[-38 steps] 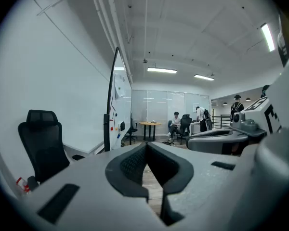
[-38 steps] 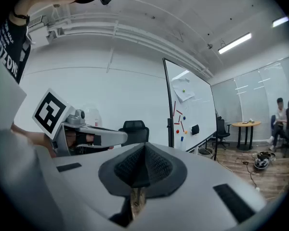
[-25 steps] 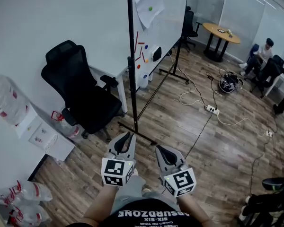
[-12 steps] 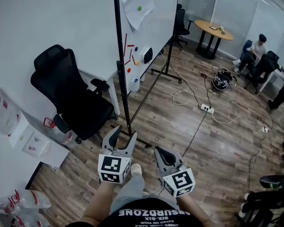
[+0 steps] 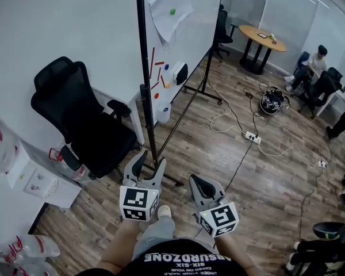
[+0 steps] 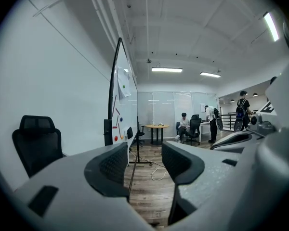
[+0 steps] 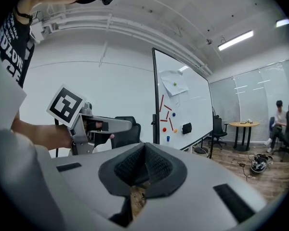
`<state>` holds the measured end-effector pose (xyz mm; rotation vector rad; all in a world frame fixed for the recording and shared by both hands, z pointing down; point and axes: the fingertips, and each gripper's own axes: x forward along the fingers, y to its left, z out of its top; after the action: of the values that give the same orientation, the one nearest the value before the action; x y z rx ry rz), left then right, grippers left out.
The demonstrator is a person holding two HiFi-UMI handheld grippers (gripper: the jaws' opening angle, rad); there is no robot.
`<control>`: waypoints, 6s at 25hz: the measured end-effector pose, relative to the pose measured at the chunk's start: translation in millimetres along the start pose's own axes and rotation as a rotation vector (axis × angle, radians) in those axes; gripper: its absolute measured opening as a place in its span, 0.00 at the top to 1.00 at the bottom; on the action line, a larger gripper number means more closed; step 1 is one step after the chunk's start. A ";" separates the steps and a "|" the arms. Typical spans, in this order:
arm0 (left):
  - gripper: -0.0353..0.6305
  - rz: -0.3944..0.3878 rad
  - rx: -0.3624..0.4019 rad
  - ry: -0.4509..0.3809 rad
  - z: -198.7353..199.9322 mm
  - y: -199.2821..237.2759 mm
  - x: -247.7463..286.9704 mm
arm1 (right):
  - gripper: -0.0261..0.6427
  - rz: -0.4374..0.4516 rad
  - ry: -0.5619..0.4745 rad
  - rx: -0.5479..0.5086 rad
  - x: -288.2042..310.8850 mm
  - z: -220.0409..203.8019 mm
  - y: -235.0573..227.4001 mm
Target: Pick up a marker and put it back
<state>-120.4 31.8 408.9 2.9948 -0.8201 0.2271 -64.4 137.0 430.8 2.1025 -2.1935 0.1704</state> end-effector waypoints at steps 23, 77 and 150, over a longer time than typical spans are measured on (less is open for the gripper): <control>0.64 -0.049 0.011 0.044 -2.0 65.3 137.1 | 0.97 -0.025 0.035 -0.002 126.6 11.6 -72.9; 0.64 0.158 0.058 0.401 -81.4 94.9 299.7 | 0.97 0.230 0.097 0.048 239.4 3.7 -183.5; 0.83 0.224 0.047 0.211 4.2 104.3 263.7 | 0.97 0.292 0.092 0.093 238.0 5.4 -170.4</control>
<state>51.4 -191.4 442.5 2.8505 -1.1360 0.5639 95.7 -106.1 462.8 1.7646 -2.4676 0.3901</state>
